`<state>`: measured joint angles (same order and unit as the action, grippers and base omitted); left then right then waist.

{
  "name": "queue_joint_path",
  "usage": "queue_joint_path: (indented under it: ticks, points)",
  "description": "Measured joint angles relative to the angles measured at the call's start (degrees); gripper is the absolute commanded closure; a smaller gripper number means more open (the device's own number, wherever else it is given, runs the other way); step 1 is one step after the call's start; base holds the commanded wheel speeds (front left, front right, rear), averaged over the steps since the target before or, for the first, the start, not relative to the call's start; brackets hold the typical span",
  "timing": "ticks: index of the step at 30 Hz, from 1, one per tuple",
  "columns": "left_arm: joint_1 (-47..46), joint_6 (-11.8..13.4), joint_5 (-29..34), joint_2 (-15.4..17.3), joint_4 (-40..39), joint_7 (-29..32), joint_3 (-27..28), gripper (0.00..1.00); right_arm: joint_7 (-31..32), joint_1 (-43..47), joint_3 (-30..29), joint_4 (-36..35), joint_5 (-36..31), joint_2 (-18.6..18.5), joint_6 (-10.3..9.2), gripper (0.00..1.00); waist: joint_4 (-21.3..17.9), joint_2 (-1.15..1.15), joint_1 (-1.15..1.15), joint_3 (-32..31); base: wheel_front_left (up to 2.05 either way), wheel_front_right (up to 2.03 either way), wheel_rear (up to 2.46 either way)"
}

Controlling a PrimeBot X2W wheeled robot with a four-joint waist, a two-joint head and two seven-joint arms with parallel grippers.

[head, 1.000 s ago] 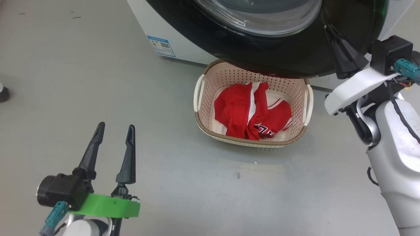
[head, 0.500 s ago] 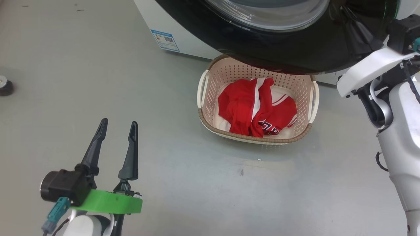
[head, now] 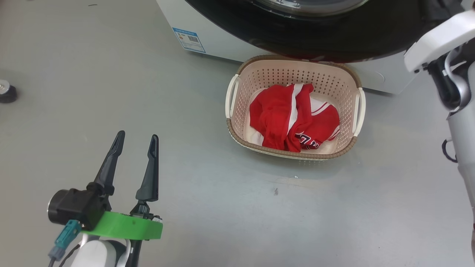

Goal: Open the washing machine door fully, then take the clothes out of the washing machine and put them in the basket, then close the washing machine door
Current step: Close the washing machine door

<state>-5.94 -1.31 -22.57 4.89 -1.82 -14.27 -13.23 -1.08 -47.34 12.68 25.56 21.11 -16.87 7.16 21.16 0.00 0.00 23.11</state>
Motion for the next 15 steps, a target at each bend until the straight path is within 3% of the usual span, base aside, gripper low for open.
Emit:
queue_joint_path:
  ticks: [5, 10, 15]
  points:
    - [-0.1, -0.1, 0.1, -0.2, 0.8, 0.0, 0.0, 0.0, -0.6, -3.1, -1.4, 2.3, 0.0, -0.5, -0.37, 1.0, 0.4, 0.0, 0.0, 0.3, 0.0, 0.0, 0.0]
    - [-0.7, -0.2, 0.1, -0.4, 1.0, 0.0, 0.0, 0.0, -2.1, -5.2, -2.8, 4.0, 0.0, -0.5, -2.23, 1.0, 0.6, 0.0, 0.0, 0.7, 0.0, 0.0, 0.0]
    - [-1.4, -0.3, 0.1, -0.7, 1.0, 0.0, 0.1, 0.0, -3.8, -6.1, -2.6, 5.7, 0.0, -0.4, -2.31, 1.0, 0.6, 0.0, 0.0, 0.9, 0.0, 0.0, 0.0]
